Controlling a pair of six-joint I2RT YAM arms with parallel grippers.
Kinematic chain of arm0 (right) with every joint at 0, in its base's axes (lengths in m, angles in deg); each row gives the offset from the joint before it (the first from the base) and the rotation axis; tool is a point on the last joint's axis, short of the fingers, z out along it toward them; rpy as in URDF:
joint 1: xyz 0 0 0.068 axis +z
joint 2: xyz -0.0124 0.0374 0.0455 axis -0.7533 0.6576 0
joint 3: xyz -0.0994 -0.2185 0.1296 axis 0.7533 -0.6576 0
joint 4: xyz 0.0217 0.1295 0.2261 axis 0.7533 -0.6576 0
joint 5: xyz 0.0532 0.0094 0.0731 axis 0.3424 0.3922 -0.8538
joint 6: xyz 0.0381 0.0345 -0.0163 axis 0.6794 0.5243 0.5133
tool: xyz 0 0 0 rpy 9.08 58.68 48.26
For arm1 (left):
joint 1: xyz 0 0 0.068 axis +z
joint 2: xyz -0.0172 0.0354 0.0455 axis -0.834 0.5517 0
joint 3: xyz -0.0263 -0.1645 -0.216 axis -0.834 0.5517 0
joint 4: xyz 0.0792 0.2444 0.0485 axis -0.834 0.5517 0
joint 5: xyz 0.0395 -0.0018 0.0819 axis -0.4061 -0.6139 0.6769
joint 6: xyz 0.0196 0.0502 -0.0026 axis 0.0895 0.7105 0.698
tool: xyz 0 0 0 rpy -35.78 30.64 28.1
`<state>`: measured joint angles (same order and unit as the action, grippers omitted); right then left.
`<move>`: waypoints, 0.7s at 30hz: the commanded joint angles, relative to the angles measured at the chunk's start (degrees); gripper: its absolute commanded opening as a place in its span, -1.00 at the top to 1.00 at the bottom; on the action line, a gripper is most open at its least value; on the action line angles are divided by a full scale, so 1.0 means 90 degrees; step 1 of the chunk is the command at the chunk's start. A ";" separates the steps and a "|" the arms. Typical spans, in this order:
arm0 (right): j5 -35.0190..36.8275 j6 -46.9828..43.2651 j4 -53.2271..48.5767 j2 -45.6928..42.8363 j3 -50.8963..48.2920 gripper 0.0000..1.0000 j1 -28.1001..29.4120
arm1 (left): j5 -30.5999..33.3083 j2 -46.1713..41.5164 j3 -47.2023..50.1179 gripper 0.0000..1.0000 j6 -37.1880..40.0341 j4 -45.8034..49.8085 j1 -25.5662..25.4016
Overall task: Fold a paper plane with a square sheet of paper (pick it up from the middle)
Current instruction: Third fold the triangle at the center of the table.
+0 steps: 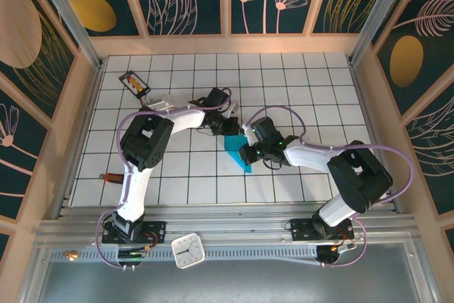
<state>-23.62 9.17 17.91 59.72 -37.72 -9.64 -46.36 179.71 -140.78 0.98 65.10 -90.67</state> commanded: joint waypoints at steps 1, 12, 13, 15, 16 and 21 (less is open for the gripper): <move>0.0264 -0.0092 -0.0114 0.0210 0.0226 1.00 -0.0054 | 0.0361 0.0450 0.0064 1.00 0.0149 0.0567 -0.0055; 0.0449 -0.0124 -0.0066 0.0433 0.0279 1.00 -0.0184 | 0.0361 0.0460 0.0078 1.00 0.0138 0.0557 -0.0060; 0.0461 -0.0136 -0.0075 0.0443 0.0287 1.00 -0.0192 | 0.0361 0.0468 0.0075 1.00 0.0134 0.0557 -0.0056; 0.0476 -0.0141 -0.0083 0.0440 0.0309 1.00 -0.0210 | 0.0361 0.0460 0.0077 1.00 0.0133 0.0559 -0.0054; 0.0481 -0.0142 -0.0084 0.0458 0.0318 1.00 -0.0217 | 0.0371 0.0455 0.0074 1.00 0.0134 0.0566 -0.0055; 0.0538 -0.0162 -0.0143 0.0557 0.0367 1.00 -0.0239 | 0.0371 0.0460 0.0072 1.00 0.0141 0.0573 -0.0057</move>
<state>-20.14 9.13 17.86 63.59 -36.14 -11.25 -46.40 179.87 -140.93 1.18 65.19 -90.67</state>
